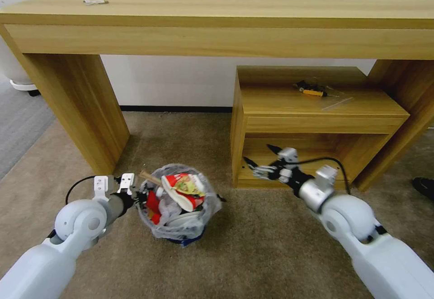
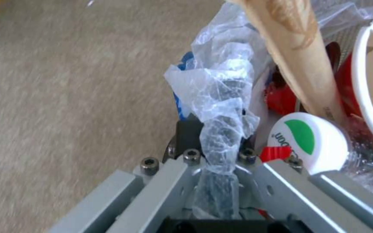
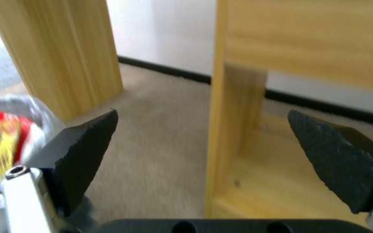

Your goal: Pick up the trash bin and place the garbage on the floor into it.

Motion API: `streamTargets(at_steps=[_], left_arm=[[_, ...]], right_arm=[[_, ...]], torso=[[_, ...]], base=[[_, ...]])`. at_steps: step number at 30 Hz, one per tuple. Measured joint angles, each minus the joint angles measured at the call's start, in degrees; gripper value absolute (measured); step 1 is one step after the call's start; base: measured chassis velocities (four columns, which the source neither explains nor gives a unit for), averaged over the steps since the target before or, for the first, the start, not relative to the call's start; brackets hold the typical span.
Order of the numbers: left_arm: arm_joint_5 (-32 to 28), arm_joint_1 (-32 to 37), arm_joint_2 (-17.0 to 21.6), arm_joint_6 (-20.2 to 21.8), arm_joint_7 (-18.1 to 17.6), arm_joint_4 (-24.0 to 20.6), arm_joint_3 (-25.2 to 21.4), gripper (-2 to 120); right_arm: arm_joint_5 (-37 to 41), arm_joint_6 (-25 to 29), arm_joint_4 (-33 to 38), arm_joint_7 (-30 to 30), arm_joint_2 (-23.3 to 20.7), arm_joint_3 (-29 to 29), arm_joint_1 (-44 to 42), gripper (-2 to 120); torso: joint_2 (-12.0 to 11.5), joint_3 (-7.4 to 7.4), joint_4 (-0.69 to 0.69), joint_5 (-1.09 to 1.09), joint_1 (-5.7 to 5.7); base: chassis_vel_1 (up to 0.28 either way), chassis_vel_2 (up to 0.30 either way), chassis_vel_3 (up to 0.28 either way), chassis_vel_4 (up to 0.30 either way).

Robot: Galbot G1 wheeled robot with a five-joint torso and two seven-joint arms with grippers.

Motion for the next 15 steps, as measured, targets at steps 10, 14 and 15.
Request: streamTargets(at_steps=[10,14,15], left_arm=[[0.13,3.03,-4.32,0.00,-2.26,3.37,-4.98,0],[1.74,3.15,-5.34,-0.01,-1.04,5.57,-6.84,0],[1.74,3.15,-5.34,-0.01,-1.04,5.57,-6.84,0]], right_arm=[[-2.15,3.65,1.17,-2.28,1.67,6.28,-10.01,100],[-2.00,3.72,0.80,-2.34,1.76,7.04,-10.20,100],[-2.00,3.72,0.80,-2.34,1.76,7.04,-10.20,100]], torso=[[0.00,0.00,-0.01,-0.02,0.00],[0.00,0.00,-0.01,-0.01,0.00],[0.00,0.00,-0.01,-0.01,0.00]], base=[[0.000,0.000,0.000,0.000],[0.000,0.000,0.000,0.000],[0.000,0.000,0.000,0.000]])
